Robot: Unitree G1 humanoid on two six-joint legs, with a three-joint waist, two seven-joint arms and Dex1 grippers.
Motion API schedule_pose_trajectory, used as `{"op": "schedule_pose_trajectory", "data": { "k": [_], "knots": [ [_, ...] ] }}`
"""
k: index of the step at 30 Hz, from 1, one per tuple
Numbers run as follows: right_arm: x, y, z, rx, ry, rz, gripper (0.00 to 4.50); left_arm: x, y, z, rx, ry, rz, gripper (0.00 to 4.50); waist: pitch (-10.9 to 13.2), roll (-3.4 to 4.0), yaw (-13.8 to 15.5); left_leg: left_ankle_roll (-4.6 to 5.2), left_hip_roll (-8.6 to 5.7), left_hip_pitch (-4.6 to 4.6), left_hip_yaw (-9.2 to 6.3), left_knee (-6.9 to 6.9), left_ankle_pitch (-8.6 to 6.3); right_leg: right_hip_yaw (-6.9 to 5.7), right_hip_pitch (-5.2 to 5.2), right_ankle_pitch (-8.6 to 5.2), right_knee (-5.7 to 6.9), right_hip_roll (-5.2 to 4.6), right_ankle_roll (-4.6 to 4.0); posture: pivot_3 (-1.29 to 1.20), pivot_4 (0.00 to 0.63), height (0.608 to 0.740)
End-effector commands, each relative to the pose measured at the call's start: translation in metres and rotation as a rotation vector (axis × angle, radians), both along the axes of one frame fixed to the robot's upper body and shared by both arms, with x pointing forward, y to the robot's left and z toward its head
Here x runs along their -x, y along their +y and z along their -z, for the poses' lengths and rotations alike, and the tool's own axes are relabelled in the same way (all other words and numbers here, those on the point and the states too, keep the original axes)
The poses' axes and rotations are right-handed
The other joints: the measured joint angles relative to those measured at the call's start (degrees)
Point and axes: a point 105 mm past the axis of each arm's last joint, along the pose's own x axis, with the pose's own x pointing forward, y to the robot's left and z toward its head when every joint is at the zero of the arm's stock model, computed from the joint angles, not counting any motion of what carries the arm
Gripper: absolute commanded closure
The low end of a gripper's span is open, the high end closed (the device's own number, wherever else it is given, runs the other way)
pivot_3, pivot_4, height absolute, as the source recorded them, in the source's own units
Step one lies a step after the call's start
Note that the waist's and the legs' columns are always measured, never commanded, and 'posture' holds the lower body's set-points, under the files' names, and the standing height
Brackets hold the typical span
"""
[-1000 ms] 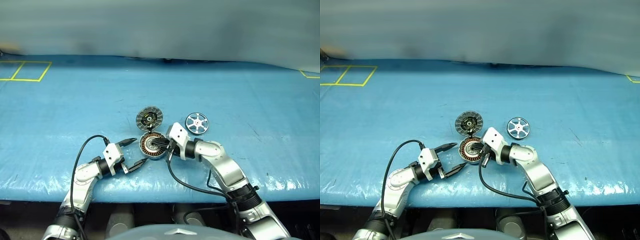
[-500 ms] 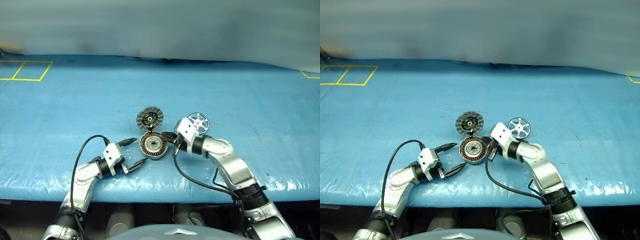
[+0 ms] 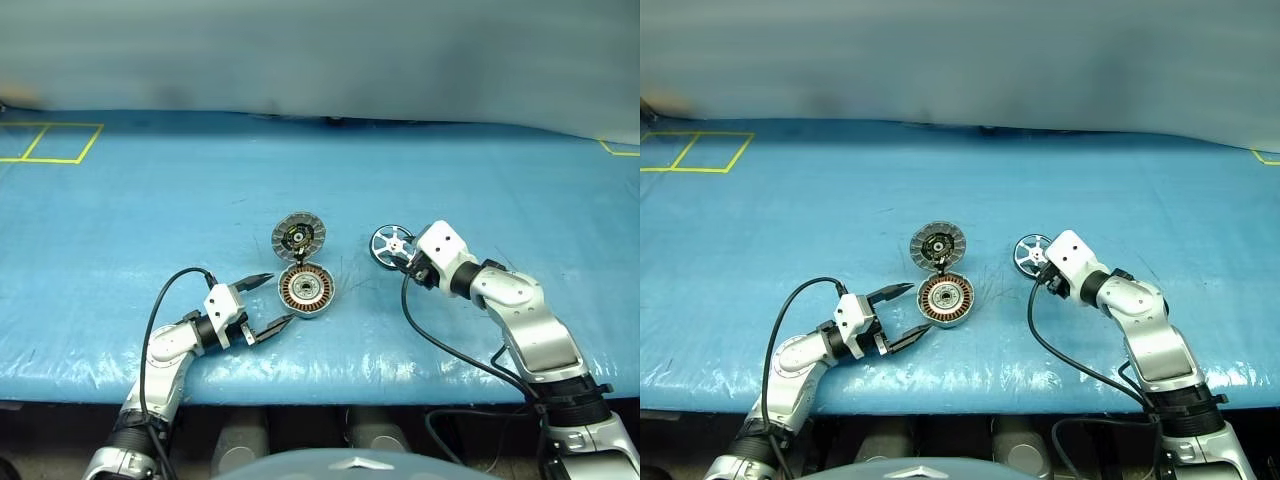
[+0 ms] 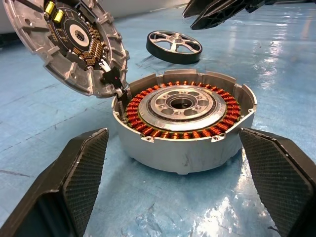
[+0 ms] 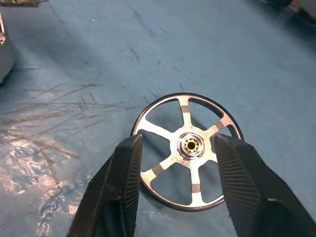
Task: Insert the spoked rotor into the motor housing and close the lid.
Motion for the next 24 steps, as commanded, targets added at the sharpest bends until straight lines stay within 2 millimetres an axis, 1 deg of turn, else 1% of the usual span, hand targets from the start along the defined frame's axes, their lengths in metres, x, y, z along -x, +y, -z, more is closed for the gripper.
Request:
{"op": "schedule_pose_trajectory", "data": {
  "k": [1,7,13,18,21,24],
  "knots": [
    [-0.006,-0.014,-0.002,-0.001,-0.009,0.068,2.28,-0.003,0.002,-0.006,0.005,-0.035,-0.011,0.00,0.00,0.00,0.07,0.00,-0.01,-0.01,0.00,0.01,0.00,0.00,0.00,0.00,-0.01,0.00,0.01,0.00,0.150,0.740],
    [-0.011,-0.024,0.003,0.023,0.013,0.102,2.28,-0.002,0.004,-0.004,-0.002,-0.033,-0.019,0.00,0.02,0.02,0.07,0.00,0.00,-0.02,-0.01,0.00,0.00,-0.01,-0.01,0.01,0.00,0.01,0.01,0.00,0.150,0.740],
    [-0.015,-0.029,0.010,0.029,0.035,0.118,2.28,0.000,0.004,-0.002,-0.003,-0.028,-0.025,0.00,0.02,0.02,0.02,0.00,0.00,-0.02,0.00,0.01,0.00,0.00,0.00,0.01,0.00,0.01,0.02,0.00,0.150,0.740],
    [-0.016,-0.026,0.016,0.047,0.050,0.103,2.28,0.000,0.004,-0.002,-0.004,-0.025,-0.026,0.00,0.02,0.02,0.09,0.00,0.00,-0.01,-0.01,0.01,0.00,0.00,0.00,0.02,0.00,0.02,0.03,0.00,0.150,0.740],
    [-0.016,-0.020,0.019,0.044,0.066,0.083,2.28,-0.001,0.004,-0.002,-0.006,-0.026,-0.028,0.00,0.02,0.02,0.07,0.00,0.00,-0.02,-0.01,0.01,0.00,0.00,0.01,0.02,-0.01,0.01,0.03,0.00,0.150,0.740],
    [-0.014,-0.016,0.026,0.042,0.090,0.066,2.92,-0.001,0.005,-0.002,-0.006,-0.026,-0.030,0.00,0.02,0.02,0.04,0.00,0.01,0.00,-0.01,0.02,0.00,0.00,0.03,0.02,0.00,0.02,0.03,0.00,0.150,0.740]
  ]
}}
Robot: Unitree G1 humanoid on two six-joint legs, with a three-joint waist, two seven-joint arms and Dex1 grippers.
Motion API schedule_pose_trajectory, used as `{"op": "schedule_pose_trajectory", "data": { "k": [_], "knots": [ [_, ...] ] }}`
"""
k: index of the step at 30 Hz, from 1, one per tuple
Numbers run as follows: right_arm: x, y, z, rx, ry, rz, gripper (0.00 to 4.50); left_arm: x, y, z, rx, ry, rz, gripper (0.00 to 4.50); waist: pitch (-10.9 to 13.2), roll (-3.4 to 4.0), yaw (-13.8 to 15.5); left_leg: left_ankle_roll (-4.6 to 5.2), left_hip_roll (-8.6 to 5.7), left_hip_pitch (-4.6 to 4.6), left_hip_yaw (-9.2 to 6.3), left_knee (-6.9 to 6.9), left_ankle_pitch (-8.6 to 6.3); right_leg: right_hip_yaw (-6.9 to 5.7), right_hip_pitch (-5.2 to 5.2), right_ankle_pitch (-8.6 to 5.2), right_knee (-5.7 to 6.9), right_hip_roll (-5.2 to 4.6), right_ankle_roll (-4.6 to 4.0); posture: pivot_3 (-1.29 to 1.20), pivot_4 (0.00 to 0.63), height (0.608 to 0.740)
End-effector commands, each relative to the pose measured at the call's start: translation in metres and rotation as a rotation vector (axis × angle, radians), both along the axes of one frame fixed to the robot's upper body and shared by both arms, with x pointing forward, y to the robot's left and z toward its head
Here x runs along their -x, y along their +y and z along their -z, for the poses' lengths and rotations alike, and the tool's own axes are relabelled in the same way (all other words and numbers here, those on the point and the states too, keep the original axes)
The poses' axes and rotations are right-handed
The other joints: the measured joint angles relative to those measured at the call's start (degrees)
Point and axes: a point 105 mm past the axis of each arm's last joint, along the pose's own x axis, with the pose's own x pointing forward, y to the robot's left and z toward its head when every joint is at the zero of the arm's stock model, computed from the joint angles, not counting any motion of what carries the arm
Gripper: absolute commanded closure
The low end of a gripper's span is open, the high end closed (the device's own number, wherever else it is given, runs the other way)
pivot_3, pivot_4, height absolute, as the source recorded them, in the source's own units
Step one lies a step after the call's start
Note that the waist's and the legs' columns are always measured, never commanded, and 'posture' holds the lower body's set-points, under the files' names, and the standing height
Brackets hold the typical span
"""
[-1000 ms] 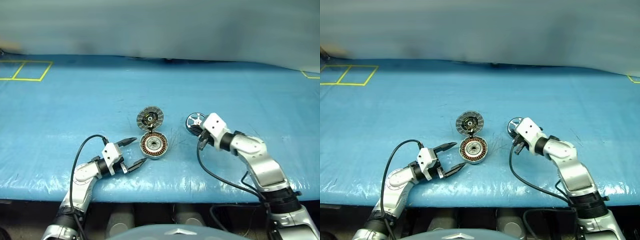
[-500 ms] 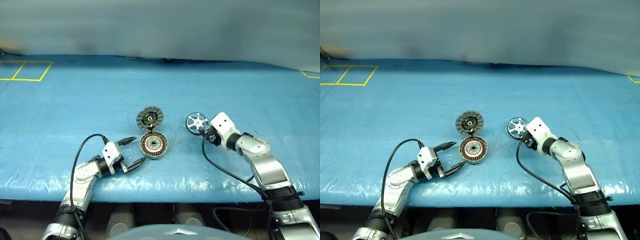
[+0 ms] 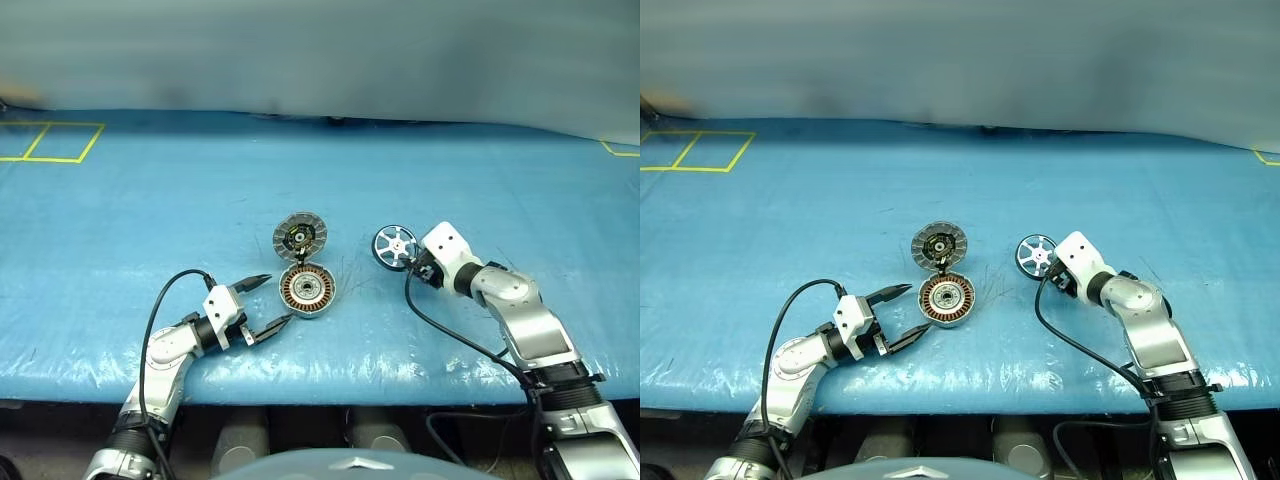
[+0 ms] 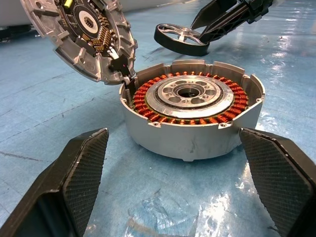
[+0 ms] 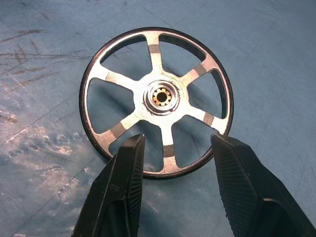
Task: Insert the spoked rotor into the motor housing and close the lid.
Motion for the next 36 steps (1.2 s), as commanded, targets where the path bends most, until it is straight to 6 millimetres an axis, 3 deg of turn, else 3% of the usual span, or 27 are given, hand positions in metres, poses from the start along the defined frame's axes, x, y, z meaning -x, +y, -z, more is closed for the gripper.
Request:
{"op": "schedule_pose_trajectory", "data": {
  "k": [1,5,9,18,24,36],
  "knots": [
    [0.001,0.006,0.002,0.002,0.009,-0.028,3.24,-0.001,0.002,-0.005,-0.001,-0.030,-0.008,0.00,0.00,0.00,0.00,0.00,0.00,0.00,0.00,0.00,0.00,0.00,0.00,0.00,0.00,0.00,0.00,0.00,0.150,0.740],
    [0.003,0.008,0.008,0.000,0.032,-0.033,4.47,0.000,0.003,-0.004,-0.001,-0.027,-0.011,0.00,0.00,0.00,0.03,0.00,-0.01,0.00,0.00,0.02,0.00,0.00,0.03,0.00,-0.01,-0.02,0.00,0.00,0.150,0.740],
    [0.005,0.008,0.008,-0.025,0.036,-0.033,4.47,0.000,0.002,-0.004,0.001,-0.025,-0.011,0.00,0.00,0.00,0.03,0.00,0.00,0.01,-0.01,0.01,0.00,-0.01,0.02,0.00,0.00,0.00,0.00,0.00,0.150,0.740],
    [0.017,0.031,-0.034,-0.371,-0.088,-0.113,4.47,0.001,0.001,-0.005,0.017,-0.025,0.002,0.00,0.06,0.10,-0.04,0.00,0.00,-0.02,-0.01,0.00,0.00,0.01,0.00,0.00,0.00,0.00,0.01,0.00,0.150,0.740],
    [0.041,0.049,-0.037,-0.469,-0.040,-0.264,4.47,0.000,-0.002,-0.007,0.031,-0.032,0.021,0.00,0.07,0.10,0.04,0.00,0.00,-0.01,-0.03,0.00,0.00,-0.01,0.01,0.00,0.00,0.00,0.00,0.00,0.150,0.740],
    [0.062,0.088,-0.036,-0.565,0.078,-0.479,4.47,0.003,-0.003,-0.008,0.049,-0.026,0.033,0.00,0.08,0.12,-0.03,0.00,0.00,-0.01,-0.02,0.02,0.00,-0.01,0.01,0.00,0.01,0.00,0.01,0.00,0.150,0.740]
  ]
}}
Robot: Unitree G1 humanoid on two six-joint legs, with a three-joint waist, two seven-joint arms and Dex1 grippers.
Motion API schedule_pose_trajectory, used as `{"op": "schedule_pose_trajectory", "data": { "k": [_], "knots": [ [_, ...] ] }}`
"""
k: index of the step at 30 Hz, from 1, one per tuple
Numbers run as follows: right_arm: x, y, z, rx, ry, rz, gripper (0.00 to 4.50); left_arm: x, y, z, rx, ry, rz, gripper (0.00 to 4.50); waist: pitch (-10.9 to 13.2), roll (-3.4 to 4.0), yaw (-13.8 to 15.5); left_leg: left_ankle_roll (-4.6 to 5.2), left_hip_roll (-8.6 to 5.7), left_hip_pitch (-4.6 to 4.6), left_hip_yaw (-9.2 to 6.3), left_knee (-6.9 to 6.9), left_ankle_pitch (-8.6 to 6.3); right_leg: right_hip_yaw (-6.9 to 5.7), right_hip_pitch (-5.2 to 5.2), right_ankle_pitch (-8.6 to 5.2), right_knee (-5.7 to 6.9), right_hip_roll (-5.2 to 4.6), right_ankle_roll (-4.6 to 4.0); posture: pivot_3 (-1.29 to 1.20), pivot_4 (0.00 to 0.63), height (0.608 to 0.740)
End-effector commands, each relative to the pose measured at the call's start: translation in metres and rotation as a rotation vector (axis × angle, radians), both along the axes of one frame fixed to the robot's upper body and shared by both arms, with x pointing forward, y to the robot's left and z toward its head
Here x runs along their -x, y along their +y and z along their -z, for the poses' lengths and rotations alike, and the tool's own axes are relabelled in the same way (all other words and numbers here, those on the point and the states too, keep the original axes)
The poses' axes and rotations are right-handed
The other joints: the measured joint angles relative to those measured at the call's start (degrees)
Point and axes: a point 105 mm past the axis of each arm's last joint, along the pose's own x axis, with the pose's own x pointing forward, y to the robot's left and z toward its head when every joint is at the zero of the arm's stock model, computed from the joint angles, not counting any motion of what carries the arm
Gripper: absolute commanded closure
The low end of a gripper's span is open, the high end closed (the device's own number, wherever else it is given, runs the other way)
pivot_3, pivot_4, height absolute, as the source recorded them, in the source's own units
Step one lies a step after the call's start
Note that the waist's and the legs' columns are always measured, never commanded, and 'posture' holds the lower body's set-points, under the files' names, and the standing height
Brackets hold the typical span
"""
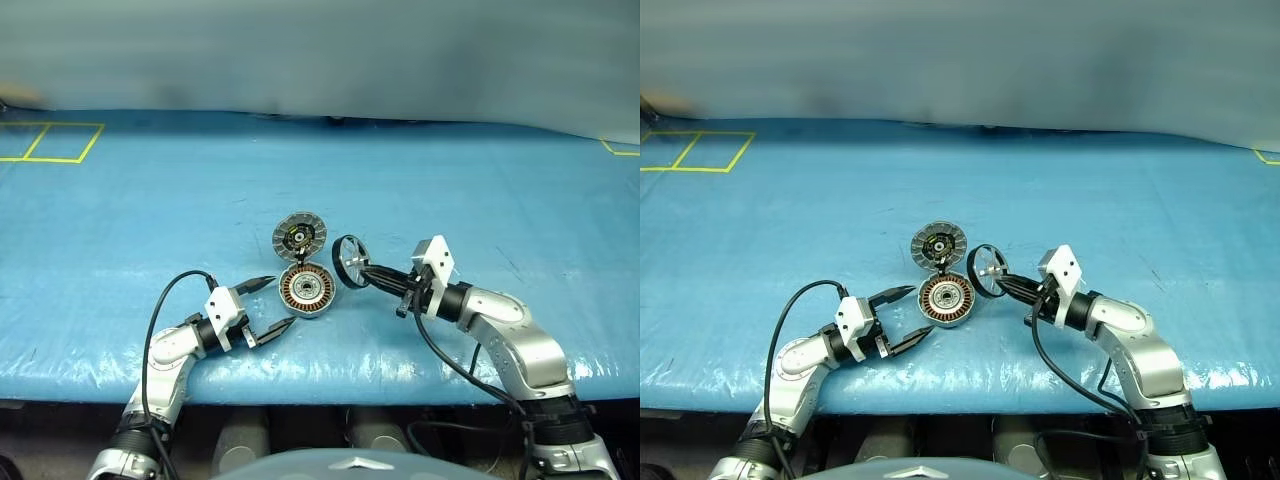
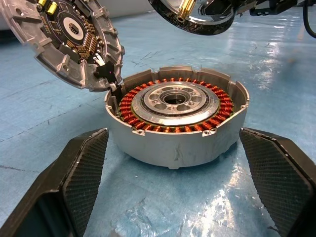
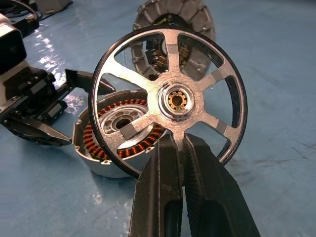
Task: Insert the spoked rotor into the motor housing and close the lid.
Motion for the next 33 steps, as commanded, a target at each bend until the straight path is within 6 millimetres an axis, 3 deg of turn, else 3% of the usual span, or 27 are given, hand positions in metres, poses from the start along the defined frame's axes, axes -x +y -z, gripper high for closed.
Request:
{"op": "schedule_pose_trajectory", "data": {
  "k": [1,17,33],
  "knots": [
    [0.005,0.013,-0.012,-0.020,-0.040,-0.075,4.47,0.000,0.001,-0.007,0.019,-0.028,-0.004,0.00,0.00,0.00,0.00,0.00,0.00,0.00,0.00,0.00,0.00,0.00,0.00,0.00,0.00,0.00,0.00,0.00,0.150,0.740],
    [-0.004,0.047,-0.002,0.086,-0.098,-0.154,4.47,-0.001,0.000,-0.006,0.013,-0.028,-0.001,0.00,0.00,0.00,0.02,0.00,0.00,0.00,0.00,0.00,0.00,-0.01,-0.02,0.00,0.01,0.01,0.00,0.00,0.150,0.740],
    [-0.009,0.044,0.003,0.150,-0.126,-0.150,4.47,-0.001,0.002,-0.006,0.008,-0.027,-0.009,0.00,0.00,0.00,0.04,0.00,0.00,0.00,-0.01,0.00,0.00,-0.01,-0.01,0.00,0.01,0.00,0.00,0.00,0.150,0.740]
  ]
}}
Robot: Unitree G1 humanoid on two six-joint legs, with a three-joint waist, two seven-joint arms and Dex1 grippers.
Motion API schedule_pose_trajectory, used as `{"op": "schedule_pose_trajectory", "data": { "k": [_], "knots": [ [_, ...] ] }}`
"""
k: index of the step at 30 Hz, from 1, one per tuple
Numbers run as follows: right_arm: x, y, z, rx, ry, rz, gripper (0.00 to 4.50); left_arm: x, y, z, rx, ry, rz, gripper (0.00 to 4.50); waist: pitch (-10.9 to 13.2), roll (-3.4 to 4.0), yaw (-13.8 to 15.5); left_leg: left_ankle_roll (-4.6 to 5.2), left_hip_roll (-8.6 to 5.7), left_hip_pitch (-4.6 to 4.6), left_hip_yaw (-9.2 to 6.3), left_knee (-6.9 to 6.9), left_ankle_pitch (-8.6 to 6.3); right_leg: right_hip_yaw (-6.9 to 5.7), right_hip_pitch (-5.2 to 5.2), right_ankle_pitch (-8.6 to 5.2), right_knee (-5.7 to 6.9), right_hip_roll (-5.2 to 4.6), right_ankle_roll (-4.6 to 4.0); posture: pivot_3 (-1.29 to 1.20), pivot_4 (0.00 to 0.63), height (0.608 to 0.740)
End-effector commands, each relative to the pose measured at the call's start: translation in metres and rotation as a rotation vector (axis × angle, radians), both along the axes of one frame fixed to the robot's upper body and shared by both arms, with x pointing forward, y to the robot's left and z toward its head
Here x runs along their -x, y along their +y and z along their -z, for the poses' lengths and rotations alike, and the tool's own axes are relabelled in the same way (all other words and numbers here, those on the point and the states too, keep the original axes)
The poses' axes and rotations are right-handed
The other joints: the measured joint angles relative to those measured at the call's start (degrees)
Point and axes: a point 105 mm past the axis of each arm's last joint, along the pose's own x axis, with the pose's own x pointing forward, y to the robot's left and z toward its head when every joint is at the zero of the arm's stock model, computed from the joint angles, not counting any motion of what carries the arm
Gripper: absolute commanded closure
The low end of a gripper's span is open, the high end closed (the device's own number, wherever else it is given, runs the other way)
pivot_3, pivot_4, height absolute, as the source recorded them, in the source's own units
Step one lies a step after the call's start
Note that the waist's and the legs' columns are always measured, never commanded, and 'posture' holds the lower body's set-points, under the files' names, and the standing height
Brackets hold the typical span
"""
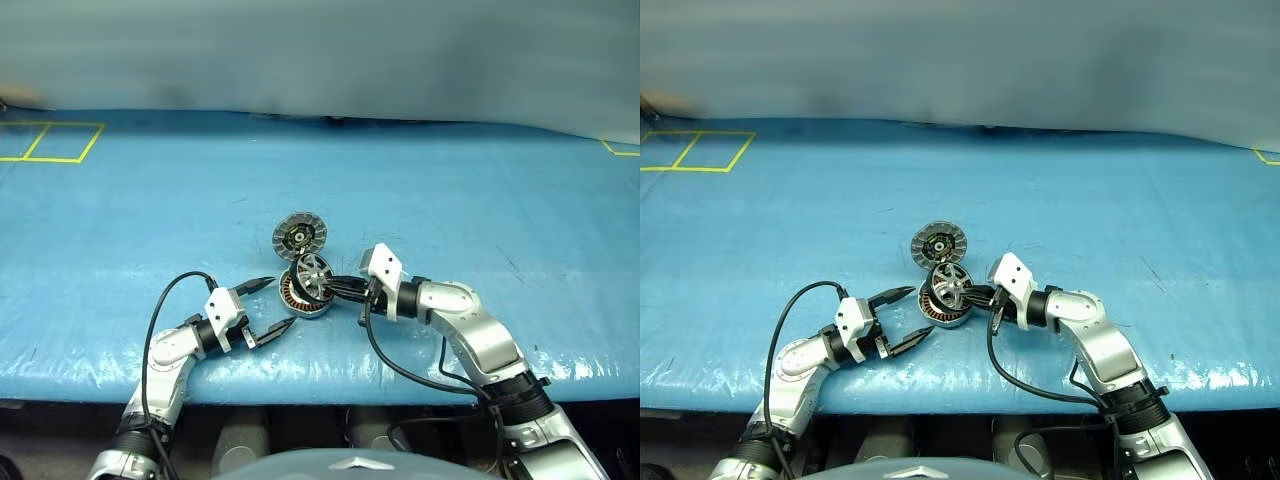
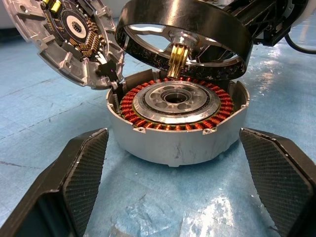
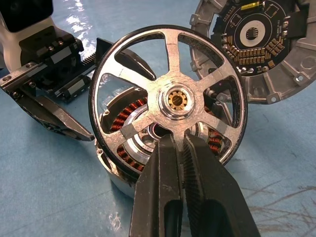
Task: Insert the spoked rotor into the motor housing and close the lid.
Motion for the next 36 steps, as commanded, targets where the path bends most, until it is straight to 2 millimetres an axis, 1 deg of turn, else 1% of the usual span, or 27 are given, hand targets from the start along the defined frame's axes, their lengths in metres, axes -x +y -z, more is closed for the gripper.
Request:
{"op": "schedule_pose_trajectory", "data": {
  "k": [1,7,8,10,12,18,23,24,25,28,29,33,36],
  "knots": [
    [-0.002,0.000,-0.011,-0.006,-0.054,-0.007,4.47,-0.002,0.002,-0.007,0.008,-0.032,-0.006,0.00,0.00,0.00,0.00,0.00,0.00,0.00,0.00,0.00,0.00,0.00,0.00,0.00,0.00,0.00,0.00,0.00,0.150,0.740],
    [-0.002,-0.002,-0.008,0.009,-0.050,-0.009,4.47,-0.002,0.002,-0.007,0.008,-0.033,-0.006,0.00,0.00,0.00,0.02,0.00,0.00,0.00,0.00,0.00,0.00,0.00,0.00,0.00,0.00,0.00,0.00,0.00,0.150,0.740],
    [-0.002,-0.002,-0.008,0.012,-0.051,-0.010,3.91,-0.002,0.002,-0.007,0.008,-0.033,-0.006,0.00,0.00,0.00,0.02,0.00,0.00,0.00,0.00,0.00,0.00,0.00,0.01,0.00,0.00,0.00,0.00,0.00,0.150,0.740],
    [-0.002,-0.002,-0.009,0.017,-0.068,-0.009,3.37,-0.002,0.002,-0.007,0.008,-0.032,-0.007,0.00,0.00,0.00,0.02,0.00,0.00,0.00,0.00,0.00,0.00,0.00,0.01,0.00,0.00,0.00,0.00,0.00,0.150,0.740],
    [-0.002,-0.002,-0.009,0.018,-0.075,-0.015,2.73,-0.002,0.002,-0.007,0.007,-0.032,-0.008,0.00,0.00,0.00,0.00,0.00,0.00,0.00,0.00,0.01,0.00,0.00,0.01,0.00,0.00,0.00,0.00,0.00,0.150,0.740],
    [0.000,0.003,-0.015,-0.028,-0.073,-0.025,2.73,-0.002,0.002,-0.007,0.009,-0.031,-0.008,0.00,0.00,0.00,-0.03,0.00,0.00,0.00,0.00,0.01,0.00,0.00,0.01,0.00,0.00,0.00,0.00,0.00,0.150,0.740],
    [-0.003,0.007,-0.017,-0.076,-0.053,-0.006,2.73,-0.002,0.005,-0.009,0.010,-0.038,-0.015,0.00,0.00,0.00,-0.03,0.00,0.00,0.00,0.00,0.01,0.00,0.00,0.01,0.00,0.01,0.01,0.00,0.00,0.150,0.740],
    [-0.003,0.010,-0.016,-0.080,-0.049,-0.008,3.10,-0.002,0.006,-0.010,0.009,-0.041,-0.022,0.00,0.00,0.00,-0.03,0.00,0.00,0.00,0.00,0.01,0.00,0.00,0.01,0.00,0.01,0.00,0.00,0.00,0.150,0.740],
    [-0.003,0.012,-0.015,-0.083,-0.045,-0.012,3.30,-0.003,0.008,-0.010,0.008,-0.046,-0.032,0.00,0.00,0.00,-0.04,0.00,0.00,0.00,0.00,0.01,0.00,0.00,0.01,0.00,0.00,0.00,0.00,0.00,0.150,0.740],
    [-0.001,0.023,-0.010,-0.076,-0.034,-0.033,4.26,-0.006,0.013,-0.013,0.009,-0.059,-0.058,0.00,0.00,0.00,-0.07,0.00,0.02,0.01,-0.01,0.01,0.00,0.00,0.00,0.00,0.03,0.02,0.00,0.00,0.150,0.740],
    [0.000,0.026,-0.008,-0.071,-0.031,-0.046,4.46,-0.007,0.014,-0.014,0.010,-0.062,-0.061,0.00,0.00,0.00,-0.06,0.00,0.02,0.01,-0.02,0.01,0.00,-0.01,0.00,0.00,0.03,0.02,0.00,0.00,0.150,0.740],
    [0.004,0.034,-0.003,-0.063,-0.018,-0.079,4.46,-0.007,0.016,-0.016,0.008,-0.067,-0.067,0.00,0.00,0.00,-0.02,0.00,0.00,0.01,-0.01,0.01,0.00,-0.01,0.01,0.00,0.02,0.00,0.00,0.00,0.150,0.740],
    [0.007,0.038,0.006,-0.031,-0.005,-0.094,4.46,-0.007,0.017,-0.015,0.005,-0.068,-0.075,0.00,0.00,0.00,0.00,0.00,0.00,0.00,-0.01,0.01,0.00,-0.01,0.01,0.00,0.02,0.00,0.00,0.00,0.150,0.740]
  ]
}}
